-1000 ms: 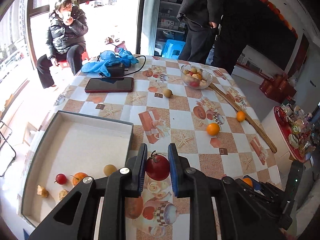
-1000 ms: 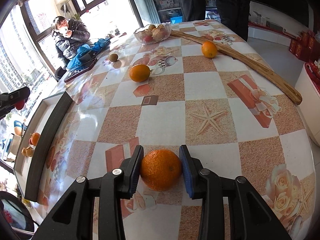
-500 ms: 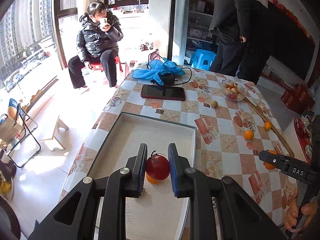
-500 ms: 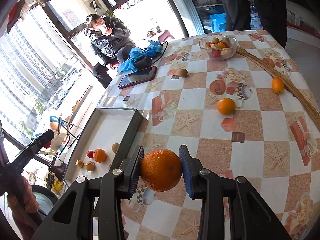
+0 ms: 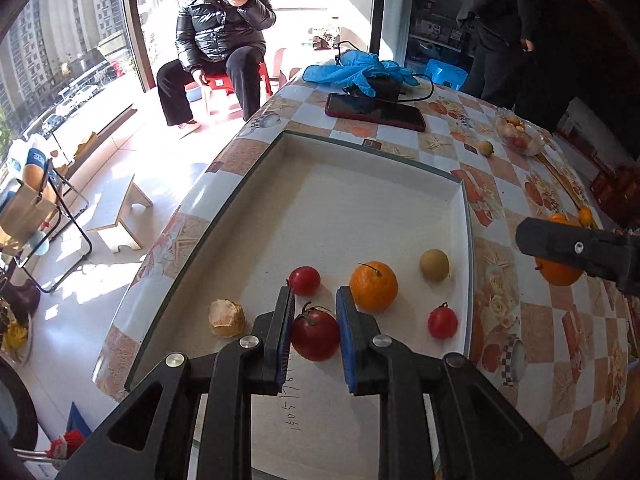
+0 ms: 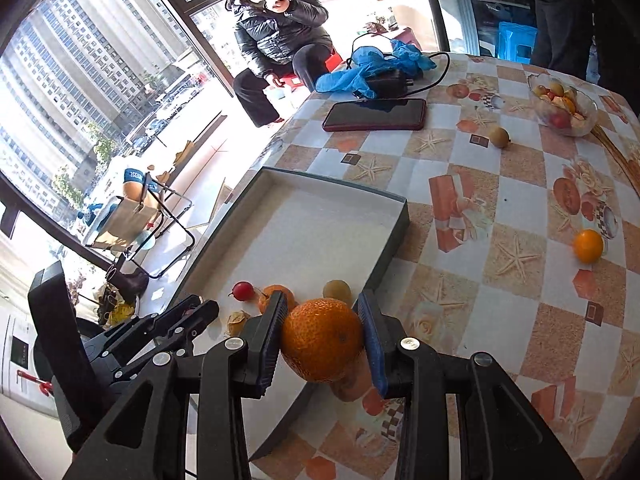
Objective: Organize fruits
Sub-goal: 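Carry the tomato and orange over the white tray with both tools, then open both tools to drop the tomato and orange into the tray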
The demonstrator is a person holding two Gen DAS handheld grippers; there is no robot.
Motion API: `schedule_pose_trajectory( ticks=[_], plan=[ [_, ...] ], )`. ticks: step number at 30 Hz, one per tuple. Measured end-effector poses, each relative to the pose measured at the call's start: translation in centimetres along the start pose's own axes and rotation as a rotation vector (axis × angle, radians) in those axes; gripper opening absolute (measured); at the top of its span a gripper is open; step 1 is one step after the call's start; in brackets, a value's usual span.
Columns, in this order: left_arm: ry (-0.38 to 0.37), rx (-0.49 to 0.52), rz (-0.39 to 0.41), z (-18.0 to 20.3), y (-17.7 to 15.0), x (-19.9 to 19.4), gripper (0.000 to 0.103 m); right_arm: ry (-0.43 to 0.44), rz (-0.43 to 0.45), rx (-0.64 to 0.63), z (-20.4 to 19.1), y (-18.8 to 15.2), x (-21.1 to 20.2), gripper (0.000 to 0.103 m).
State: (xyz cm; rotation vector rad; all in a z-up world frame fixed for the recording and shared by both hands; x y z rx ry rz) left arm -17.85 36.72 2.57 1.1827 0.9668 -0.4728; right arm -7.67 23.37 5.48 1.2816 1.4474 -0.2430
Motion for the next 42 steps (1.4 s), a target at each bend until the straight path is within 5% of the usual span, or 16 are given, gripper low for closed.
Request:
schedule_pose_trajectory(
  ticks=[13, 34, 35, 37, 39, 42],
  plan=[
    [0.065, -0.008, -0.017, -1.7, -0.9, 2.0, 0.023, 0.006, -0.13, -0.063, -3.3, -1.2, 6.4, 0.038],
    [0.094, -0.015, -0.002, -2.3, -0.6, 2.4, 0.025, -0.027, -0.156, -0.074, -2.9, -1.6, 7.8, 0.039],
    [0.096, -0.01, 0.002, -2.2, -0.6, 2.3, 0.027, -0.023, -0.16, -0.075, -2.9, -1.6, 7.8, 0.041],
    [0.099, -0.001, 0.008, -2.0, -0.6, 2.3, 0.061, -0.01, -0.156, -0.071, -3.1, -1.6, 7.8, 0.053],
    [0.092, 0.001, 0.025, -1.9, -0.6, 2.0, 0.083, -0.007, -0.14, -0.075, -3.2, -1.4, 7.6, 0.061],
    [0.081, 0.028, 0.019, -1.2, -0.7, 2.0, 0.083, -0.005, -0.126, -0.095, -3.6, -1.2, 7.2, 0.062]
  ],
)
Point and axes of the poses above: each gripper's, at about its wrist camera, not at the fingertips, and x roughly the way its jaws point, z to its right, y to its top, the point moved 5 cm from there along x, roughly the way its jaws point, and after that the axes turned 2 degrees about -y, right-handed, at the moved point
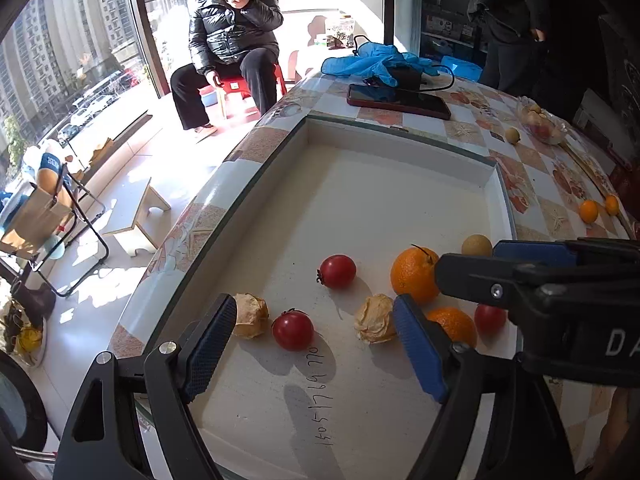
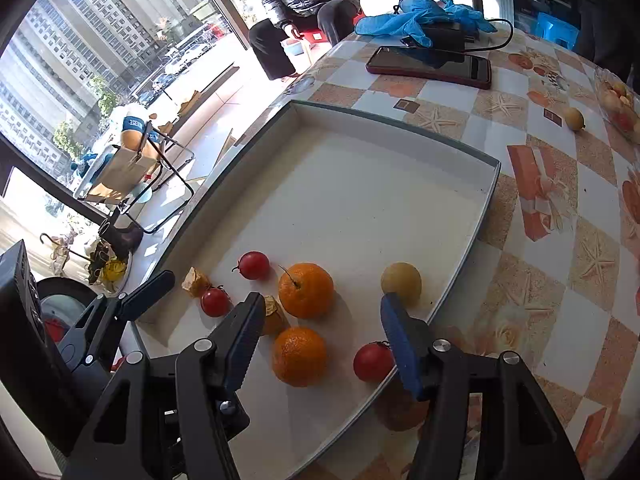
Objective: Organize fruits
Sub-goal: 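Open both tools to drop the tomato and orange into the tray, then move both open tools back over the table toward the remaining oranges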
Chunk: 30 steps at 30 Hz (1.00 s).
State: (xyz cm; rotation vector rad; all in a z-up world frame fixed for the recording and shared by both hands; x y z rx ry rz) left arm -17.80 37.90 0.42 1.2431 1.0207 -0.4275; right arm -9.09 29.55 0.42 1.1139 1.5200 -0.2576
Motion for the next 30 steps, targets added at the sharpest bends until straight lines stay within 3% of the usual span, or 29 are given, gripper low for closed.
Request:
schedule_pose_trajectory(
  ticks=[2, 3, 4, 5, 13, 18, 23, 30],
  plan=[
    [0.0, 0.013, -0.002, 0.4, 0.0, -0.1, 0.083, 0.007, 0.009, 0.004, 0.0, 0.1, -0.4, 0.062],
    [0.001, 0.017, -0.002, 0.5, 0.1, -0.3, 0.083, 0.01, 0.016, 0.01, 0.2, 0.1, -0.7, 0.069],
    [0.001, 0.018, -0.002, 0.6, 0.2, -0.5, 0.083, 0.011, 0.023, 0.018, 0.4, 0.1, -1.0, 0.08],
    [-0.001, 0.017, -0.001, 0.7, 0.3, -0.7, 0.083, 0.014, 0.035, 0.028, 0.8, 0.2, -1.5, 0.103],
    [-0.076, 0.042, 0.043, 3.0, 3.2, -4.4, 0.083, -0.025, 0.15, 0.144, 7.1, 0.4, -6.6, 0.103],
    [-0.184, 0.05, 0.053, 5.7, 6.9, -7.4, 0.083, -0.073, 0.2, 0.254, 13.4, 0.0, -9.9, 0.103],
    [-0.221, 0.086, 0.09, 9.5, 11.5, -10.3, 0.083, -0.133, 0.233, 0.373, 20.4, -1.0, -12.9, 0.103],
    [-0.246, 0.155, 0.143, 16.7, 17.2, -11.7, 0.084, -0.316, 0.21, 0.427, 27.8, -5.1, -14.2, 0.103]
  ],
)
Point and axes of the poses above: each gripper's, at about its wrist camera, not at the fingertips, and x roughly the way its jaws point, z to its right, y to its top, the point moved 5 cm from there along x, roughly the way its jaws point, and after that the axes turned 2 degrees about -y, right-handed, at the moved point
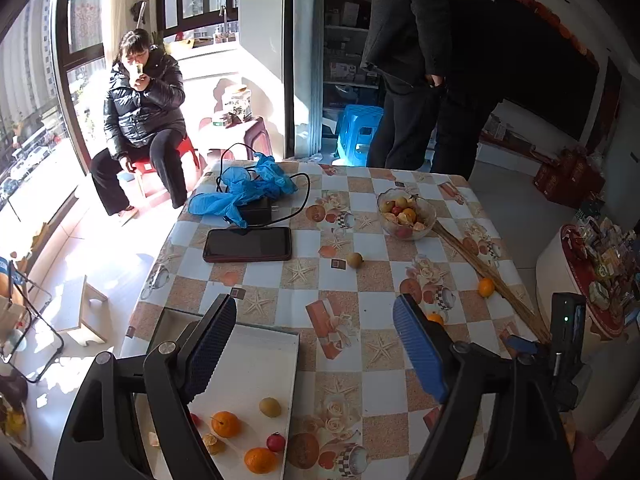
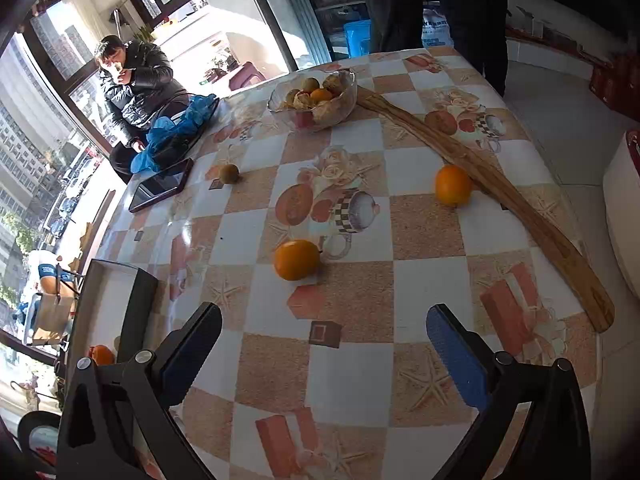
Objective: Organize fruits
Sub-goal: 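Move both open tools back over the table toward the remaining oranges, then close the left tool on a mandarin orange, then grasp another mandarin orange with the right tool while the left tool holds its orange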
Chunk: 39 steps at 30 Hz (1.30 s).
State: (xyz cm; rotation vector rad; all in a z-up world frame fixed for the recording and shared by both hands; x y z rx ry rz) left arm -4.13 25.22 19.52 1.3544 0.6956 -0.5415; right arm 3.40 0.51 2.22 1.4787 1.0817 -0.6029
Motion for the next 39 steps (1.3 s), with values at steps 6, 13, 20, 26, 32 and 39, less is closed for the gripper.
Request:
schedule_pose_trajectory(
  ticks=[6, 13, 20, 26, 32, 39],
  plan=[
    [0.008, 0.038, -0.056, 5.1, 0.4, 6.5, 0.084, -0.196, -0.014, -0.047, 5.2, -4.6, 2.2, 0.103],
    [0.052, 0.132, -0.208, 9.4, -5.0, 17.7, 0.083, -0.232, 0.093, -0.112, 5.6, -7.0, 2.5, 0.103],
    [-0.035, 0.205, -0.185, 14.4, -7.8, 21.0, 0.081, -0.231, 0.099, -0.112, 5.3, -6.8, 2.4, 0.103],
    [0.006, 0.292, -0.251, 16.8, -8.9, 23.8, 0.06, -0.231, 0.099, -0.112, 5.3, -6.8, 2.4, 0.103],
    [-0.043, 0.206, -0.236, 16.2, -9.0, 23.9, 0.035, -0.231, 0.099, -0.112, 5.3, -6.9, 2.4, 0.103],
    [-0.032, 0.208, -0.213, 14.3, -10.4, 22.5, 0.035, -0.221, 0.066, -0.128, 5.2, -6.4, 2.7, 0.103]
  ],
)
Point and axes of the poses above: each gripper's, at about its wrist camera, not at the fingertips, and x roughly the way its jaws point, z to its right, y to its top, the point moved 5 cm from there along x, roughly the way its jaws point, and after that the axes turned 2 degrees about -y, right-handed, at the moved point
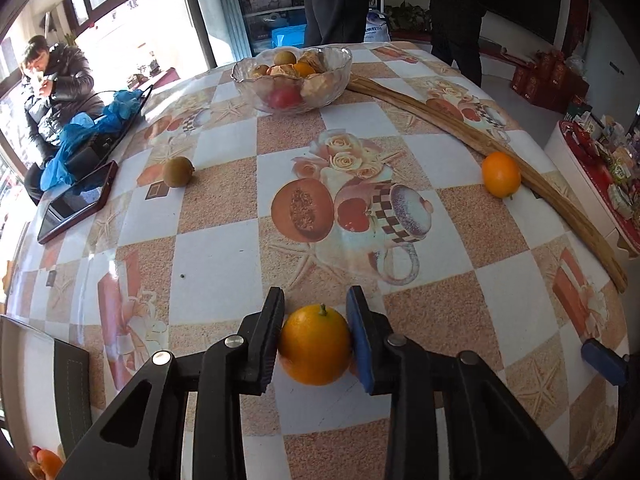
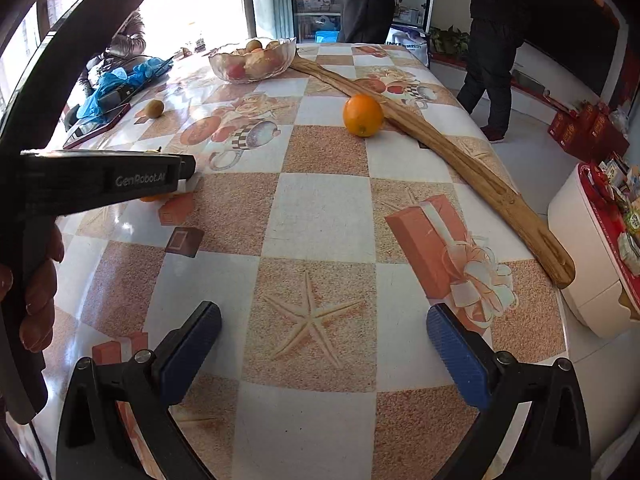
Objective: Organize fruits
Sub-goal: 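Grasp another mandarin orange with the right tool while the left tool holds its orange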
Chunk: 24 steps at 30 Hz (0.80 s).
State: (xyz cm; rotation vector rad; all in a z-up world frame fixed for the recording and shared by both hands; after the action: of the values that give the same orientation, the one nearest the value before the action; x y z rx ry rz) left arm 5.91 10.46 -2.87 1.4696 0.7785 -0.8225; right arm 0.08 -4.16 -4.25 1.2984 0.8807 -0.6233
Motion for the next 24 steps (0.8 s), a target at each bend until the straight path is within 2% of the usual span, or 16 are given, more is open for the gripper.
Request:
schedule_pose_trajectory(
  ticks=[3, 5, 9, 13, 15, 19, 20, 21, 22, 23, 24],
  plan=[
    [0.002, -0.027, 0.007, -1.7, -1.4, -0.8, 0.035, 0.03, -0.052, 0.007, 0.0, 1.8, 0.9, 0.103],
    [0.011, -0.046, 0.008, -2.6, -2.1, -1.2, 0.035, 0.069, -0.057, 0.054, 0.3, 3.6, 1.4, 0.103],
    [0.022, -0.083, 0.012, -4.0, -2.9, -1.6, 0.035, 0.001, 0.021, 0.064, 0.3, 8.5, 2.1, 0.103],
    [0.029, -0.117, 0.025, -4.7, -3.3, -1.7, 0.037, -0.05, 0.047, 0.078, 0.5, 12.1, 3.9, 0.102],
    [0.04, -0.12, 0.033, -4.9, -3.5, -1.8, 0.037, -0.051, 0.036, 0.092, 0.6, 13.0, 5.1, 0.09],
    [0.059, -0.11, 0.05, -4.7, -3.5, -1.8, 0.038, -0.042, 0.002, 0.101, 0.6, 13.7, 7.2, 0.081],
    [0.068, -0.106, 0.058, -4.6, -3.5, -1.8, 0.039, -0.04, -0.001, 0.105, 0.6, 13.7, 7.5, 0.072],
    [0.077, -0.102, 0.064, -4.5, -3.4, -1.7, 0.039, -0.033, -0.009, 0.111, 0.6, 13.7, 7.8, 0.065],
    [0.085, -0.099, 0.07, -4.4, -3.4, -1.7, 0.039, -0.039, -0.002, 0.115, 0.7, 13.7, 7.8, 0.063],
    [0.093, -0.097, 0.074, -4.3, -3.4, -1.7, 0.039, -0.04, 0.005, 0.117, 0.8, 13.7, 7.8, 0.055],
    [0.1, -0.094, 0.079, -4.3, -3.4, -1.7, 0.039, -0.049, 0.014, 0.117, 0.8, 13.6, 7.7, 0.035]
  ],
)
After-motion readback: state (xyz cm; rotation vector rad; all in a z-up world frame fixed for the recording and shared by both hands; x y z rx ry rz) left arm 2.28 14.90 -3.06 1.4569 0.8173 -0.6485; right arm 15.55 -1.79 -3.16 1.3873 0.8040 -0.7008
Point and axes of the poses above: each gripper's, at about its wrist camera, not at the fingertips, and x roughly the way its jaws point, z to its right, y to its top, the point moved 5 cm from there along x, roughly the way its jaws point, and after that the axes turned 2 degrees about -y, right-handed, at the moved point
